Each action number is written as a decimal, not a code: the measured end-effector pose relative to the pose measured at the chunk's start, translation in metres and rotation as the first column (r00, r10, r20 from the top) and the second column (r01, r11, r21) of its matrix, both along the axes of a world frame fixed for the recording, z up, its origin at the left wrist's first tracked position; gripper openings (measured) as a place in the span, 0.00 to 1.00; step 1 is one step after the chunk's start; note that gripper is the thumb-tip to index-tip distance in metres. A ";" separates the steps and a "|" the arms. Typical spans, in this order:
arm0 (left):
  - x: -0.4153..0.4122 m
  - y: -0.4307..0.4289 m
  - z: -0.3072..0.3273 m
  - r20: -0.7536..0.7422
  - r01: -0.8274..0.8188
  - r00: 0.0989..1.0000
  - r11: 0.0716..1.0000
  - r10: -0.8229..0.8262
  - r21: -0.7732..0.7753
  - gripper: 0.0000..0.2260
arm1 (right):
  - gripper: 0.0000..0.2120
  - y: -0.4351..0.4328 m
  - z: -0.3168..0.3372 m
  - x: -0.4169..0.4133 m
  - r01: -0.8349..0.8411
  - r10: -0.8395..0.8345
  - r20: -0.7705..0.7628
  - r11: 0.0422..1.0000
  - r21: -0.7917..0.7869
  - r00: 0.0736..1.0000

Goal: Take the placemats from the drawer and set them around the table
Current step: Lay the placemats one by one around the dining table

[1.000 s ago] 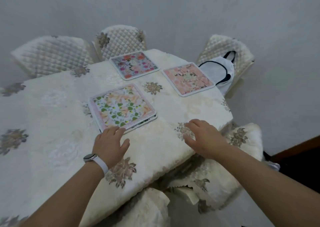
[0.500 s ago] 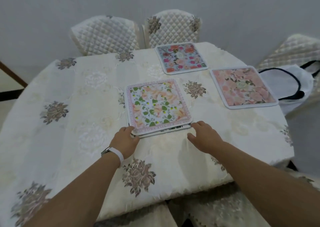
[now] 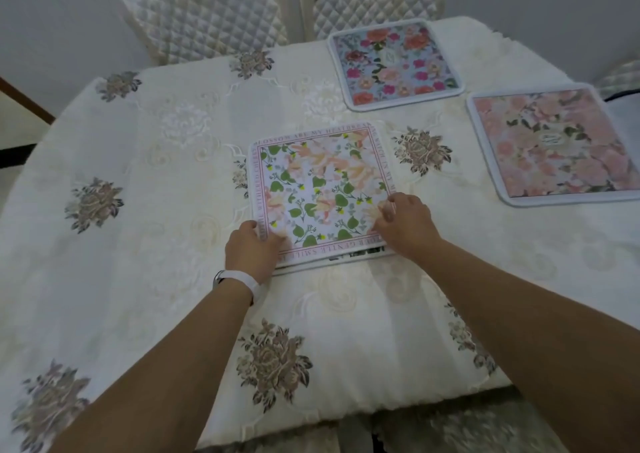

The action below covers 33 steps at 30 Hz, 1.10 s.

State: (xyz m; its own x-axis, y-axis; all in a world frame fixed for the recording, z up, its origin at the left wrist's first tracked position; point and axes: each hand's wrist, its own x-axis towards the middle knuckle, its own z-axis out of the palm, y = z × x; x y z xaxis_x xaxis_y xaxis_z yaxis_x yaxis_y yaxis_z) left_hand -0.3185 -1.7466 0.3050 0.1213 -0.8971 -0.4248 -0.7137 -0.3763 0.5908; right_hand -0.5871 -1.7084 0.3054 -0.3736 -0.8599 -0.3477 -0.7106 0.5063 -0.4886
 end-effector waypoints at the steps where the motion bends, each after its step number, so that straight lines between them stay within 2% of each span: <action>1: -0.002 -0.003 -0.001 -0.008 -0.034 0.999 0.999 0.034 0.002 0.32 | 0.25 -0.004 -0.002 0.000 0.021 -0.021 0.003 1.000 0.009 1.000; 5: -0.006 -0.005 -0.007 -0.043 -0.114 0.992 0.993 0.116 0.042 0.30 | 0.24 -0.012 -0.007 -0.006 0.184 -0.183 0.084 0.983 -0.013 0.980; 9: -0.004 0.002 -0.009 -0.090 -0.125 0.988 0.992 0.127 0.022 0.13 | 0.25 -0.008 -0.012 -0.009 0.248 -0.232 0.163 0.965 -0.089 0.959; 12: -0.004 0.014 -0.009 -0.160 -0.143 0.976 0.989 0.145 0.019 0.08 | 0.23 0.005 -0.011 -0.007 0.271 -0.247 0.205 0.958 -0.096 0.947; 15: -0.006 0.029 -0.007 -0.313 -0.214 0.927 0.977 0.207 0.011 0.10 | 0.23 0.025 -0.010 -0.001 0.305 -0.273 0.266 0.949 -0.087 0.925; 19: -0.006 0.054 -0.014 -0.505 -0.389 0.785 0.920 0.357 0.046 0.12 | 0.29 0.061 -0.007 0.018 0.412 -0.366 0.365 0.910 -0.054 0.856; 23: -0.014 0.076 -0.023 -0.619 -0.481 0.629 0.861 0.470 0.165 0.16 | 0.17 0.101 -0.007 0.045 0.497 -0.450 0.483 0.867 0.035 0.751; 26: -0.031 0.096 -0.016 -0.615 -0.417 0.660 0.891 0.431 0.178 0.19 | 0.13 0.128 -0.005 0.067 0.482 -0.442 0.540 0.873 0.076 0.716; 31: -0.034 0.122 -0.004 -0.640 -0.348 0.684 0.928 0.350 0.135 0.21 | 0.14 0.155 0.006 0.079 0.502 -0.457 0.583 0.859 0.096 0.672; 33: -0.026 0.124 -0.002 -0.668 -0.326 0.667 0.935 0.331 0.138 0.21 | 0.14 0.160 0.014 0.073 0.552 -0.500 0.613 0.825 0.121 0.612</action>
